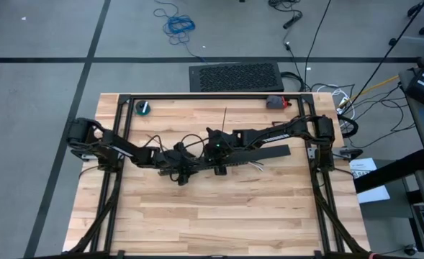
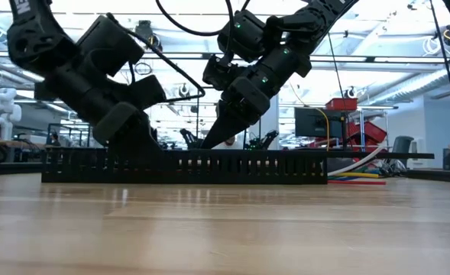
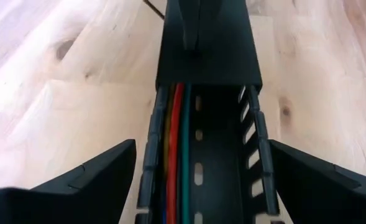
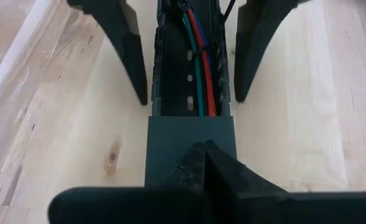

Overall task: Ziptie cables
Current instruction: Insert the cable duct cover

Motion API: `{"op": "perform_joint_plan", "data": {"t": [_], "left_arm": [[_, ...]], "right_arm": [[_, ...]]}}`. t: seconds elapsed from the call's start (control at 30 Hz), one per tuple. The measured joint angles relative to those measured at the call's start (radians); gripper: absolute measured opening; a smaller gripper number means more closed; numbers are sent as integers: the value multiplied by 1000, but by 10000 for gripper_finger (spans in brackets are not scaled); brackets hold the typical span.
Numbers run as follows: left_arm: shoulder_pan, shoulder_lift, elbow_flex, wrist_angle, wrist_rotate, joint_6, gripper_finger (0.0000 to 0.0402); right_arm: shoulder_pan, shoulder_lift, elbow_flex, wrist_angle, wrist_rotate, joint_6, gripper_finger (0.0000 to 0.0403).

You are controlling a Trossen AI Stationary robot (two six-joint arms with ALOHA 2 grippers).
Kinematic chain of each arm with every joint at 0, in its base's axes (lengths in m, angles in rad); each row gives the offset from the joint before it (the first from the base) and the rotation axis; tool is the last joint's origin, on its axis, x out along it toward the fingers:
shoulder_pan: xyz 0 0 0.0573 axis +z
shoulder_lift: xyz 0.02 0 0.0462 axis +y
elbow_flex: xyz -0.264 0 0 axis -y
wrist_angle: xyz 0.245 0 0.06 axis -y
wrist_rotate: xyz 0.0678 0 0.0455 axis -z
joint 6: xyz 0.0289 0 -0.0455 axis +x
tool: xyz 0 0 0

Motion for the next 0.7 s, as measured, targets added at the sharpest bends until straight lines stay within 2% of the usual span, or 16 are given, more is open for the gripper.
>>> {"op": "perform_joint_plan", "data": {"t": [0.13,0.47,0.7], "left_arm": [[0,51,-22,112,-4,3,348],[-1,159,-20,253,-11,5,344],[0,208,-18,264,-16,-10,279]], "right_arm": [[0,0,0,2,0,3,0],[-1,0,-1,18,-17,20,0],[-1,0,-1,19,-20,20,0]]}}
